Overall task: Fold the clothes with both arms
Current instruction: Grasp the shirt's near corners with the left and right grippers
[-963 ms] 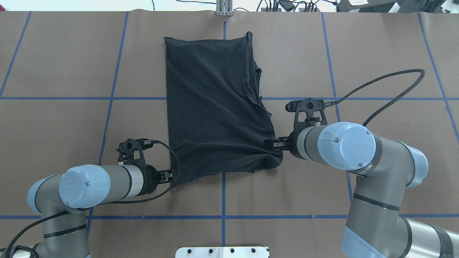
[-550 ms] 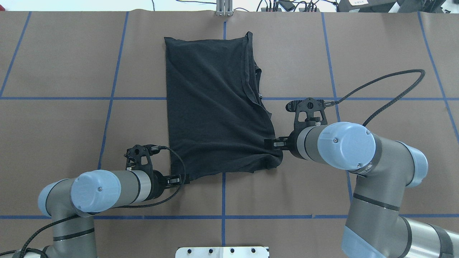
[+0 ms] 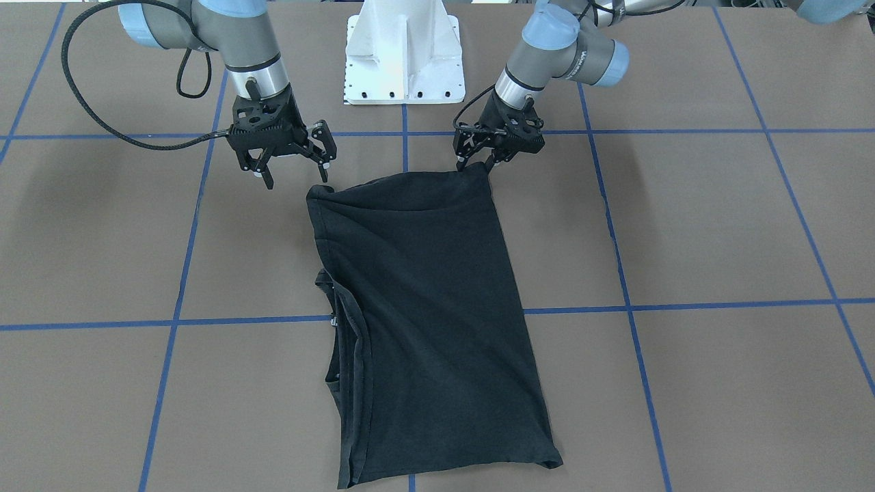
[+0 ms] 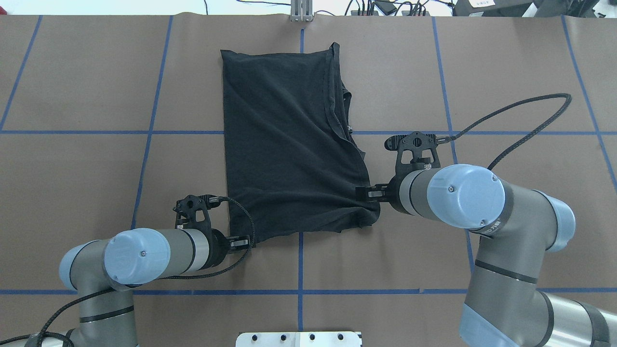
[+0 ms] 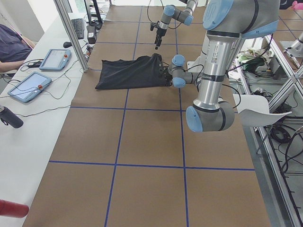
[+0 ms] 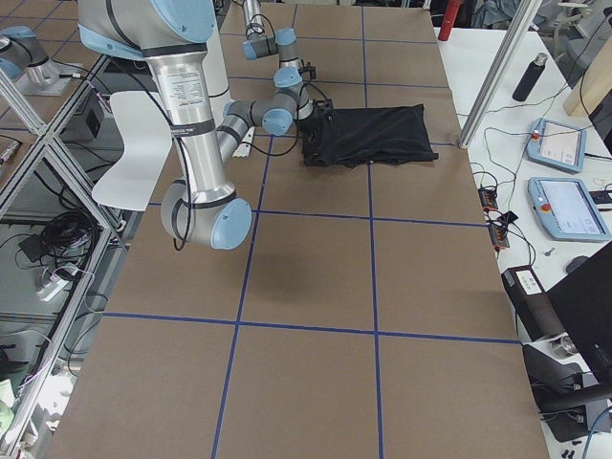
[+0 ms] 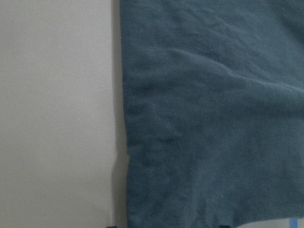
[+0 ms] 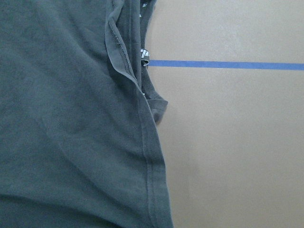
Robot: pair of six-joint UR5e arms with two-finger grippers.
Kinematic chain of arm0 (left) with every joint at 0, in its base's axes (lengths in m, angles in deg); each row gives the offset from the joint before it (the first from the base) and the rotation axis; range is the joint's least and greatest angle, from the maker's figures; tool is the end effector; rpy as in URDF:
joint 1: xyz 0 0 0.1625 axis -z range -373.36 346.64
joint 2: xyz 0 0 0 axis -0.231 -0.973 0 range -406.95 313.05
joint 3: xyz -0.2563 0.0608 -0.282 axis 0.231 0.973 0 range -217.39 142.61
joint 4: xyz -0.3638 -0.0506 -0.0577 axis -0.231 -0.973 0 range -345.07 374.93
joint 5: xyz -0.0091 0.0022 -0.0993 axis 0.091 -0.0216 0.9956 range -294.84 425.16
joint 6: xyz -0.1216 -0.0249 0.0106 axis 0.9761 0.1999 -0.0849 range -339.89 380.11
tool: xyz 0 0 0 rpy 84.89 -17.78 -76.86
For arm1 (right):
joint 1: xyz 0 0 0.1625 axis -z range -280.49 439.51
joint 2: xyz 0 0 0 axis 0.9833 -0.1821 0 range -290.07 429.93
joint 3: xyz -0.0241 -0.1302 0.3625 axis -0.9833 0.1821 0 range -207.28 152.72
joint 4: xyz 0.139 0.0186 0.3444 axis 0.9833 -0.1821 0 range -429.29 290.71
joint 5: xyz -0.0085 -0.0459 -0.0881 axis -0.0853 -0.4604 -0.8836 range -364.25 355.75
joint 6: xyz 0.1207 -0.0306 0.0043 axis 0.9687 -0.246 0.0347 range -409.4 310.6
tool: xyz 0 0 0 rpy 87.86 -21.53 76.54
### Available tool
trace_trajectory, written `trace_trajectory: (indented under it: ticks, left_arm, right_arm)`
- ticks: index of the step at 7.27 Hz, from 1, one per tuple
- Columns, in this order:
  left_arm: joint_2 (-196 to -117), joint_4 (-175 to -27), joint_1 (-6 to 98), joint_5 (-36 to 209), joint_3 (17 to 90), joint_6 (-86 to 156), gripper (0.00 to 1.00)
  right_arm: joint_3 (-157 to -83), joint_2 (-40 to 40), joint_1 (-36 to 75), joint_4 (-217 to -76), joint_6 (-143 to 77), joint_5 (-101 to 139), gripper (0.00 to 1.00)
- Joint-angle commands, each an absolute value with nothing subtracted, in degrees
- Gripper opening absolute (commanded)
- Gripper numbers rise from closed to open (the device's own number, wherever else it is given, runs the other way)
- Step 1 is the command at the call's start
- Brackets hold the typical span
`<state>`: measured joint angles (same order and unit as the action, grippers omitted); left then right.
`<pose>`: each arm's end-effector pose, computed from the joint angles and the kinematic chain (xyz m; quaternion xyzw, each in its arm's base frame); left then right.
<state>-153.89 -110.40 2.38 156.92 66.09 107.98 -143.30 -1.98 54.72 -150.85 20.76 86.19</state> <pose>0.5099 -0.2782 0.3162 0.0716 0.5381 -0.0913 0.8348 -0.4244 -0.3418 0.2844 0.1649 -0.4108 0.0370 0.8959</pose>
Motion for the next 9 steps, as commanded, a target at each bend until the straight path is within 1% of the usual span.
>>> trace_trajectory:
  ticks: [1, 3, 5, 7, 8, 9]
  left_arm:
    - [-153.9, -110.4, 2.5, 156.9, 66.1, 107.9, 0.0]
    - [-153.8, -110.4, 2.6, 156.8, 66.4, 107.9, 0.0]
    - [-153.8, -110.4, 2.6, 156.9, 66.5, 108.0, 0.0]
    - [-153.8, -110.4, 2.6, 156.8, 66.6, 108.0, 0.0]
    - [-153.8, -110.4, 2.6, 156.8, 66.8, 108.0, 0.0]
    - [-153.7, -110.4, 2.6, 156.8, 66.7, 108.0, 0.0]
  right_arm:
    - [-143.1, -2.0, 54.8, -150.9, 20.9, 86.2, 1.0]
    - [-142.1, -1.7, 55.0, -150.7, 21.4, 86.0, 1.0]
    - [-138.0, 1.0, 55.0, -149.6, 25.7, 84.0, 0.99]
    - [-130.4, 7.9, 55.2, -149.5, 31.8, 82.1, 0.97]
    - [-129.0, 8.7, 55.9, -149.5, 34.3, 80.6, 0.95]
    - [-129.2, 8.6, 56.7, -149.5, 40.5, 79.9, 0.91]
